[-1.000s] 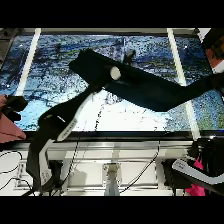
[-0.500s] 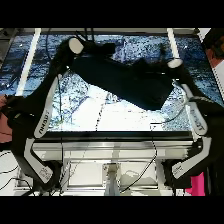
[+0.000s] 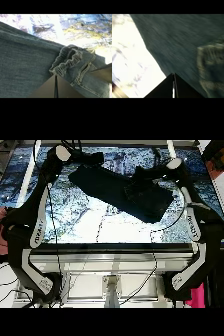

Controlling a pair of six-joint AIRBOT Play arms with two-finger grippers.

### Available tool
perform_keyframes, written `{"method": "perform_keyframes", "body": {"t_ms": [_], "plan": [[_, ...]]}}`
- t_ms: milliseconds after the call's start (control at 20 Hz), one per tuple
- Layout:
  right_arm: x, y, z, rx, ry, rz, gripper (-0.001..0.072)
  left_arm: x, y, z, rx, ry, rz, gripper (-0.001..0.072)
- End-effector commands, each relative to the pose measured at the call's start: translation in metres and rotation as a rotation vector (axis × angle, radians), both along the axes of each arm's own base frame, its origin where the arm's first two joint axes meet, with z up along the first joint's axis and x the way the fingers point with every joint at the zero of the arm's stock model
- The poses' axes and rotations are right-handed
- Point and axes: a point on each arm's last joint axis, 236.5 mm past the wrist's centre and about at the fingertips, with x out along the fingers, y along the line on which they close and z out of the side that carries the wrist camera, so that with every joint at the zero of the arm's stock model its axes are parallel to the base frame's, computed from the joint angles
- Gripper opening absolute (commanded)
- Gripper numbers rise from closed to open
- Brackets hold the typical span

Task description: Fold the clothes and pants, and hang the long-sleeved shirts on hangers.

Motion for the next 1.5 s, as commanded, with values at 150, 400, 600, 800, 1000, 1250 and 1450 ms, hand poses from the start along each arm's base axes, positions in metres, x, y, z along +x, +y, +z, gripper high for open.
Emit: {"method": "perform_keyframes", "body": {"t_ms": [150,400,600,800,1000,1250,1450], "plan": [[-0.030,-0.131,0.020,-0.149,0.084,-0.083,0.0029,-0.023,0.005,-0.002,0.078,0.021,-0.097,0.0004],[-0.100,-0.193,-0.008,-0.128,0.150,-0.225,0.0029,-0.025,0.008,-0.004,0.087,0.028,-0.105,0.0004],[-0.167,-0.182,-0.050,0.082,0.148,-0.386,0.0029,-0.029,0.008,-0.007,0.123,0.010,-0.149,0.0005],[-0.204,-0.171,-0.128,0.156,0.298,-0.635,0.0604,-0.031,0.007,-0.008,0.124,0.016,-0.154,0.0005],[-0.199,-0.168,-0.153,0.193,0.385,-0.660,0.0636,-0.031,0.007,-0.008,0.126,0.019,-0.156,0.0005],[-0.166,-0.169,-0.155,0.227,0.386,-0.633,0.0634,-0.033,0.007,-0.011,0.130,0.028,-0.162,0.0005],[-0.135,-0.151,-0.153,0.174,0.323,-0.582,0.0397,-0.032,0.007,-0.023,0.134,0.051,-0.163,0.0005]]}}
